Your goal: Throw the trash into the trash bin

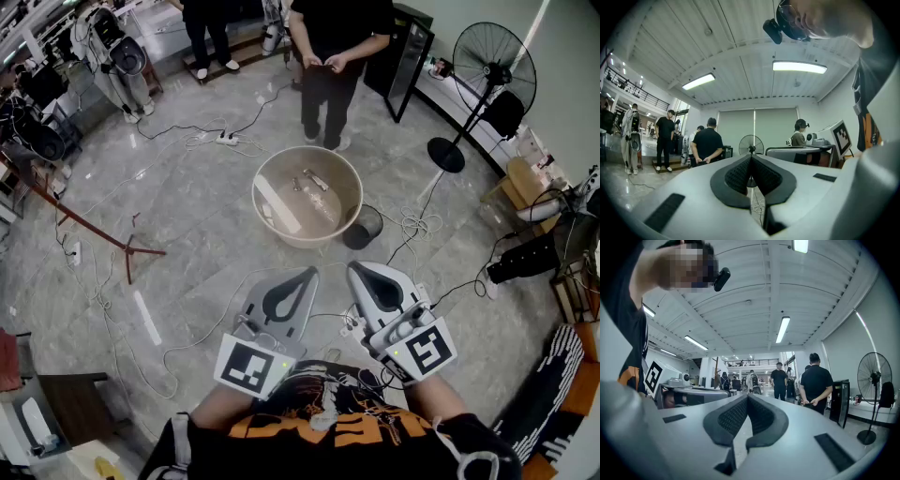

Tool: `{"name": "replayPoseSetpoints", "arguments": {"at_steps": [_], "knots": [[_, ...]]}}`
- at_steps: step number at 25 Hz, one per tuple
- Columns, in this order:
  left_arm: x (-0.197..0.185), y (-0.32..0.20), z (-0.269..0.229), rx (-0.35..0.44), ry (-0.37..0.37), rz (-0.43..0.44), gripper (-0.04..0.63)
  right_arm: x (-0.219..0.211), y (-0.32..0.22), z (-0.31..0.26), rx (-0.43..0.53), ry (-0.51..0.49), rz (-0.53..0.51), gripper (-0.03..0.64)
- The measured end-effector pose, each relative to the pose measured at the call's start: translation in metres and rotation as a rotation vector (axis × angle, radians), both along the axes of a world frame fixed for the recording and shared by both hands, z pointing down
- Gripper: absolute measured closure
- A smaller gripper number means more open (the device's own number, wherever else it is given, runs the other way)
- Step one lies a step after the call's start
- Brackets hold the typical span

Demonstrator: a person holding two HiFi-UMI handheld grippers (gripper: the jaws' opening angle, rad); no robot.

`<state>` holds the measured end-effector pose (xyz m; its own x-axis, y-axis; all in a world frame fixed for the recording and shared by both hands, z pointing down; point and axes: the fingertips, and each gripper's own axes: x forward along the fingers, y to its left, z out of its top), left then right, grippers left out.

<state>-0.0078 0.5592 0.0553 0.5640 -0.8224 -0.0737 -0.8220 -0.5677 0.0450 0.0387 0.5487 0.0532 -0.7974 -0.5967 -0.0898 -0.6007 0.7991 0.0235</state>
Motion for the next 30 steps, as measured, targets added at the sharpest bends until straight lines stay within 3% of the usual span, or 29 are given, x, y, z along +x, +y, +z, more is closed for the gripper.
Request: {"name": "replayPoseSetpoints", "arguments": {"at_steps": [9, 19, 30], "knots": [[0.001, 0.008, -0.001, -0.008, 0.007, 0.001, 0.572, 0.001, 0.007, 0.001, -0.005, 0.016, 0.010, 0.603], [0.011, 0.007, 0.001, -0.020, 0.004, -0.006, 0.572, 0.005, 0.011, -0.005, -0.013, -0.037, -0.018, 0.603], [0.069, -0.009, 0.003, -0.035, -0.026, -0.029, 0.572, 0.075, -0.007, 0.000, -0.036, -0.077, -0.005, 0.601]]}}
